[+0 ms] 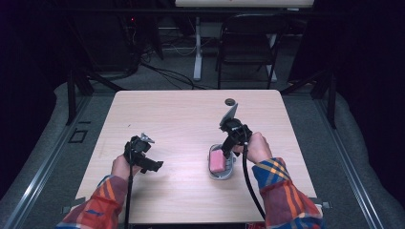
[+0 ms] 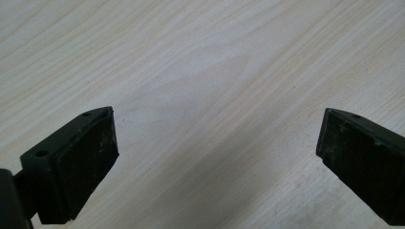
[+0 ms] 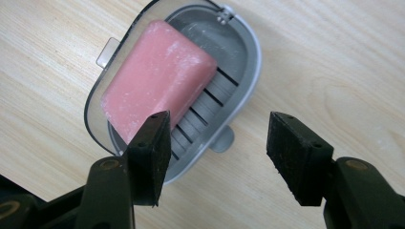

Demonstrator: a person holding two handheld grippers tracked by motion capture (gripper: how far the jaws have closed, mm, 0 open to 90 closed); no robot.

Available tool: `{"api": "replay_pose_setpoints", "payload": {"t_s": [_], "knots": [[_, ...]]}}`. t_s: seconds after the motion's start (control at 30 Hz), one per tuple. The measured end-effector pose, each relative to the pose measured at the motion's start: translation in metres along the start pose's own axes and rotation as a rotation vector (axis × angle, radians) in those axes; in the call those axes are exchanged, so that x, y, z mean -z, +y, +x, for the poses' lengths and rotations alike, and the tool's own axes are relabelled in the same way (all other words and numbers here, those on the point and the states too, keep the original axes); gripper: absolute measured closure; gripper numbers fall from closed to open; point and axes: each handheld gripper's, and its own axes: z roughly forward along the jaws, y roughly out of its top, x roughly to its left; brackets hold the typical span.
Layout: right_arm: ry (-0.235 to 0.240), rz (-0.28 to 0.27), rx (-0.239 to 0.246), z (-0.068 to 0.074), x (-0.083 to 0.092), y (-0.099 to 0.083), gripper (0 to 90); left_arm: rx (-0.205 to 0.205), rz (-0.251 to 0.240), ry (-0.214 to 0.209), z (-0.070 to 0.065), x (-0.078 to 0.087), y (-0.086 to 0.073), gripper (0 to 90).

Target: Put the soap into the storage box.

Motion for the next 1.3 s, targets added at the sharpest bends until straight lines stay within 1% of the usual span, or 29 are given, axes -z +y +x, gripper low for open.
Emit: {"api": "replay_pose_setpoints", "payload": {"t_s": [0.03, 0.1, 0.17, 0.2, 0.23, 0.27, 0.3, 0.33, 0.37, 0.4, 0.43, 0.47, 0.5, 0.53, 0.67, 0.7, 0.73, 0.77, 0.8, 0.83, 0.87, 0.9, 0.93, 1.0, 1.03, 1.17, 1.2, 1.23, 1.3], "knots": [[-0.001, -0.005, 0.009, -0.002, 0.002, -0.002, 39.9, 0.0, 0.0, 0.0, 0.0, 0.0, 0.0, 0.4], [-0.006, -0.035, 0.003, -0.006, 0.005, -0.008, 38.5, 0.0, 0.0, -0.001, 0.0, 0.0, 0.0, 0.4], [-0.005, -0.068, 0.009, -0.01, 0.008, -0.014, 36.5, 0.0, 0.0, -0.001, 0.0, 0.0, 0.0, 0.4], [-0.011, -0.073, 0.019, -0.012, 0.01, -0.016, 35.0, 0.0, 0.001, -0.001, 0.0, 0.0, 0.0, 0.4], [-0.014, -0.09, 0.017, -0.014, 0.012, -0.02, 33.1, 0.0, 0.002, -0.001, 0.0, 0.0, 0.0, 0.4], [-0.014, -0.09, 0.017, -0.014, 0.012, -0.02, 33.1, 0.0, 0.002, -0.001, 0.0, 0.0, 0.0, 0.4], [-0.02, -0.15, 0.01, -0.017, 0.016, -0.028, 27.8, 0.001, 0.001, -0.002, 0.0, 0.0, 0.0, 0.4], [-0.027, -0.155, 0.024, -0.02, 0.019, -0.031, 23.5, 0.001, 0.001, -0.001, 0.0, 0.0, 0.0, 0.4], [-0.035, -0.171, 0.023, -0.021, 0.021, -0.035, 19.3, 0.001, 0.001, -0.002, 0.0, 0.0, 0.0, 0.4], [-0.035, -0.171, 0.023, -0.021, 0.021, -0.035, 19.3, 0.001, 0.001, -0.002, 0.0, 0.0, 0.0, 0.4], [-0.03, -0.208, 0.02, -0.023, 0.024, -0.042, 15.0, 0.002, 0.001, -0.002, 0.0, 0.0, 0.0, 0.4], [-0.03, -0.208, 0.02, -0.023, 0.024, -0.042, 15.0, 0.002, 0.001, -0.002, 0.0, 0.0, 0.0, 0.4], [-0.044, -0.228, 0.027, -0.026, 0.026, -0.049, 14.0, 0.003, 0.0, -0.001, 0.0, 0.0, 0.0, 0.4], [-0.048, -0.229, 0.038, -0.028, 0.029, -0.053, 13.7, 0.004, 0.0, -0.001, 0.0, 0.0, 0.0, 0.4], [-0.059, -0.276, 0.051, -0.033, 0.032, -0.068, 9.5, 0.004, 0.001, 0.001, 0.0, 0.0, 0.0, 0.4], [-0.063, -0.29, 0.05, -0.035, 0.033, -0.072, 8.9, 0.004, 0.002, 0.0, 0.0, 0.0, 0.0, 0.4], [-0.063, -0.29, 0.05, -0.035, 0.033, -0.072, 8.9, 0.004, 0.002, 0.0, 0.0, 0.0, 0.0, 0.4], [-0.066, -0.305, 0.048, -0.039, 0.035, -0.08, 7.9, 0.004, 0.001, 0.0, 0.0, 0.0, 0.0, 0.4], [-0.063, -0.329, 0.039, -0.04, 0.035, -0.084, 7.5, 0.004, 0.002, 0.0, 0.0, 0.0, 0.0, 0.4], [-0.075, -0.34, 0.04, -0.042, 0.036, -0.088, 7.2, 0.004, 0.002, 0.001, 0.0, 0.0, 0.0, 0.4], [-0.075, -0.34, 0.04, -0.042, 0.036, -0.088, 7.2, 0.004, 0.002, 0.001, 0.0, 0.0, 0.0, 0.4], [-0.077, -0.346, 0.035, -0.044, 0.036, -0.091, 6.5, 0.005, 0.002, 0.001, 0.0, 0.0, 0.0, 0.4], [-0.077, -0.373, 0.026, -0.047, 0.036, -0.099, 4.9, 0.005, 0.002, 0.001, 0.0, 0.0, 0.0, 0.4], [-0.082, -0.373, 0.023, -0.049, 0.036, -0.103, 3.5, 0.004, 0.002, 0.001, 0.0, 0.0, 0.0, 0.4], [-0.079, -0.37, 0.032, -0.052, 0.033, -0.11, 0.0, 0.004, 0.002, 0.0, 0.0, 0.0, 0.0, 0.4], [-0.085, -0.369, 0.026, -0.058, 0.021, -0.125, 0.0, 0.004, 0.004, 0.002, -0.001, 0.0, 0.0, 0.4], [-0.085, -0.369, 0.026, -0.058, 0.021, -0.125, 0.0, 0.004, 0.004, 0.002, -0.001, 0.0, 0.0, 0.4], [-0.091, -0.383, 0.019, -0.062, 0.014, -0.134, 0.0, 0.004, 0.004, 0.002, 0.0, -0.001, 0.0, 0.4], [-0.114, -0.407, 0.016, -0.065, 0.007, -0.143, 0.0, 0.003, 0.005, 0.001, 0.0, -0.001, 0.0, 0.4]]}}
